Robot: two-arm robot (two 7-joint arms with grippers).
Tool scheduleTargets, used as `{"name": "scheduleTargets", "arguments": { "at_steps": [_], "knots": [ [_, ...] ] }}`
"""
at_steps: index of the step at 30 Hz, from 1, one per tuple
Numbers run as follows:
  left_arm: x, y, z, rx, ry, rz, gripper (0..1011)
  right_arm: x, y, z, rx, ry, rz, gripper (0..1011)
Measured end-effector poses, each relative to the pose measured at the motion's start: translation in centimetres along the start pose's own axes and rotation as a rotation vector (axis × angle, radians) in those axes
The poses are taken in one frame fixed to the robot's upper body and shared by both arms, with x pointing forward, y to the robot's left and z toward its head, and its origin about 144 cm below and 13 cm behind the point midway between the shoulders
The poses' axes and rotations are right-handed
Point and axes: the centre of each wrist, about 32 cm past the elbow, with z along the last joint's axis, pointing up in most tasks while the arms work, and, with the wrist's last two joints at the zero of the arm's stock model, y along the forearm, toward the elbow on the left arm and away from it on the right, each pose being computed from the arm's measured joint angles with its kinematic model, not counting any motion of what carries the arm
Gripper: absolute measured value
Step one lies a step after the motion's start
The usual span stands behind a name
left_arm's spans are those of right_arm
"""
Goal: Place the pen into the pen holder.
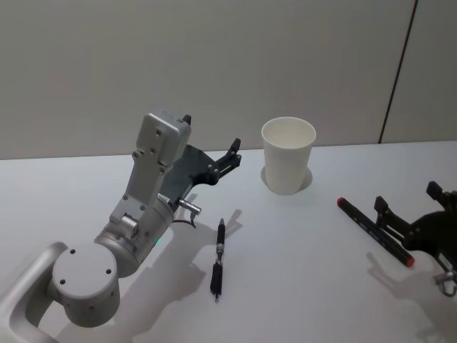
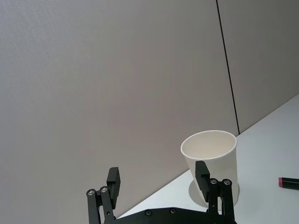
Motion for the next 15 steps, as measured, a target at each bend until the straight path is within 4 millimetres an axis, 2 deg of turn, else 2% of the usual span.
{"name": "scheduleTargets", "arguments": {
  "at_steps": [15],
  "knots": [
    [0.0,0.0,0.0,0.0,0.0,0.0,1001,0.3,-1.4,0.1,-0.085,-0.021,-0.083,1003]
  ]
}}
